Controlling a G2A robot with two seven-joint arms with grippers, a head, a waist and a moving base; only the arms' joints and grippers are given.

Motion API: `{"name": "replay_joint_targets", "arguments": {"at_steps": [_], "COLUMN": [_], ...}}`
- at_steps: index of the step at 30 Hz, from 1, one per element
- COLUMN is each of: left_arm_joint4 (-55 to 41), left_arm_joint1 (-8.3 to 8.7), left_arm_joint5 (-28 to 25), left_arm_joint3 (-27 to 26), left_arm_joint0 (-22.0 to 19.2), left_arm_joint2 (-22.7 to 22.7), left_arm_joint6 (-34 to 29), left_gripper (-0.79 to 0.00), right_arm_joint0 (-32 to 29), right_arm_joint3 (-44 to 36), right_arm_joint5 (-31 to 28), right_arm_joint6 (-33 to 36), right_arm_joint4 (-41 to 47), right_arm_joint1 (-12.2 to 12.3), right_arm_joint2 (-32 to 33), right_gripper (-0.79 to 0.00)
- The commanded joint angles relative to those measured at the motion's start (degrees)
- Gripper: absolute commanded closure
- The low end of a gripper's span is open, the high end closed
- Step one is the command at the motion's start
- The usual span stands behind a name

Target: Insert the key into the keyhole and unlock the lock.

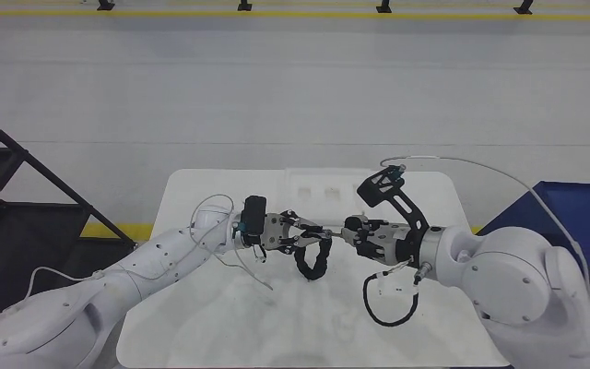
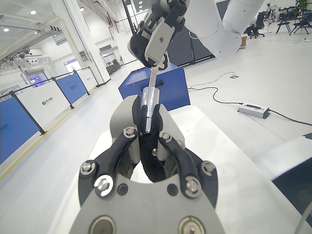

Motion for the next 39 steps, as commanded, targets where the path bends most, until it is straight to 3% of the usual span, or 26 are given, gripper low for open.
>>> {"name": "replay_joint_targets", "arguments": {"at_steps": [1, 18, 39], "left_arm_joint4": [0.0, 0.0, 0.6], "left_arm_joint1": [0.01, 0.08, 0.11], "left_arm_joint5": [0.0, -0.4, -1.1], "left_arm_joint3": [0.0, -0.3, -1.4], "left_arm_joint0": [0.0, 0.0, 0.1], "left_arm_joint2": [0.0, 0.0, 0.0], "left_arm_joint6": [0.0, -0.4, -1.1], "left_gripper": [0.000, 0.000, 0.000], "right_arm_joint0": [0.1, 0.9, 4.9], "right_arm_joint3": [0.1, 0.0, 5.7], "right_arm_joint5": [0.0, 0.4, -0.2], "right_arm_joint6": [-0.1, 1.0, -0.2], "right_arm_joint4": [0.1, 0.3, 3.1], "right_arm_joint1": [0.0, 0.4, 0.0], "right_arm_joint2": [-0.1, -1.1, -4.7], "right_gripper": [0.000, 0.000, 0.000]}}
